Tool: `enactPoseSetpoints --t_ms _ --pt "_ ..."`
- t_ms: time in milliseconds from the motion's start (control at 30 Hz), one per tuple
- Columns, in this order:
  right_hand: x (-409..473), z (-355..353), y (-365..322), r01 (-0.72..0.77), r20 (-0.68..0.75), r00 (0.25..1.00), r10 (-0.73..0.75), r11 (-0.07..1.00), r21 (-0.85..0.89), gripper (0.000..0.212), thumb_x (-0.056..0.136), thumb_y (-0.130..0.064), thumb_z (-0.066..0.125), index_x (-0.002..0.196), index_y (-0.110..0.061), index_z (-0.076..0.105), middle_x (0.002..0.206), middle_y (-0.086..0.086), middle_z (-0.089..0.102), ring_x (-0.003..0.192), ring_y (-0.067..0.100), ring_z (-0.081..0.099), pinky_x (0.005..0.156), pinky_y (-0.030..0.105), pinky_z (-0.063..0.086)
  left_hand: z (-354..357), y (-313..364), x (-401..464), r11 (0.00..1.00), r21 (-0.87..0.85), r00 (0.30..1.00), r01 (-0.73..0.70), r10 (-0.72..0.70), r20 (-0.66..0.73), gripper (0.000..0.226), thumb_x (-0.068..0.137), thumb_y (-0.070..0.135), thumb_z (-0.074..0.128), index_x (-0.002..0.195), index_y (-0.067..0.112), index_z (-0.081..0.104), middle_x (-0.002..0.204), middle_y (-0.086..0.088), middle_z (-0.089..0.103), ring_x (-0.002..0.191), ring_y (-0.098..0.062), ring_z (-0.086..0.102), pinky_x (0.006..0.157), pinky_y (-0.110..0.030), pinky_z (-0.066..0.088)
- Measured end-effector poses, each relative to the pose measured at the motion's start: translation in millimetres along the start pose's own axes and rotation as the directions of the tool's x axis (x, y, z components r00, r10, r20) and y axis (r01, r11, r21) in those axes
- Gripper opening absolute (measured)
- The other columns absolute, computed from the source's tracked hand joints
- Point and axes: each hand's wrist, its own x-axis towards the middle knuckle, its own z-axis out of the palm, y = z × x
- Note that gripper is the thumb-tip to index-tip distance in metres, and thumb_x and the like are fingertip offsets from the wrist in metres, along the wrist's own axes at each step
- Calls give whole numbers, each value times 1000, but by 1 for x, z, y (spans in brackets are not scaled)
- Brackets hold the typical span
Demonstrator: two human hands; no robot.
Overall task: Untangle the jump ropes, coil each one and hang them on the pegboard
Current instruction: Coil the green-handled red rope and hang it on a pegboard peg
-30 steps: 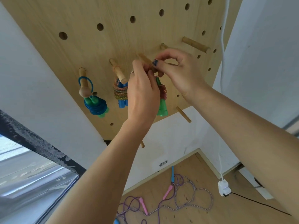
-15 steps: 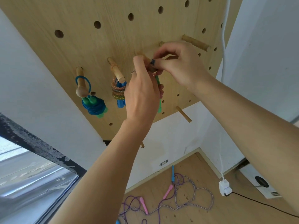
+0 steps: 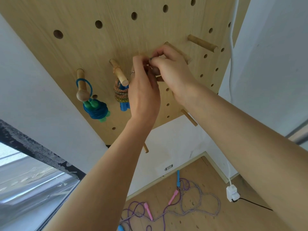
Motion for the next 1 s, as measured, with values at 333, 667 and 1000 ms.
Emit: enactPoseSetpoints --t_ms 333,667,1000 --pt "-3 11 -6 -65 -91 994 67 998 27 23 91 -12 54 110 -21 66 79 -2 63 63 11 58 48 24 45 -7 -4 2 993 118 997 -4 -5 76 25 94 16 47 117 12 39 95 -7 60 72 -26 62 57 -51 52" --pt "-39 11 33 86 -168 982 -88 996 -20 45 93 -36 48 136 -22 51 128 -4 62 123 13 57 101 41 50 -16 -9 -31 941 304 984 -151 115 133 49 88 -11 47 133 5 37 127 -19 47 91 -30 57 76 -45 53" --pt "-93 15 134 -102 -313 946 82 994 -50 15 97 -16 48 108 -20 57 101 -8 63 94 11 63 79 21 49 -34 -70 -108 893 286 913 -346 251 321 33 82 -10 49 113 0 51 112 -13 49 71 -28 51 56 -44 47"
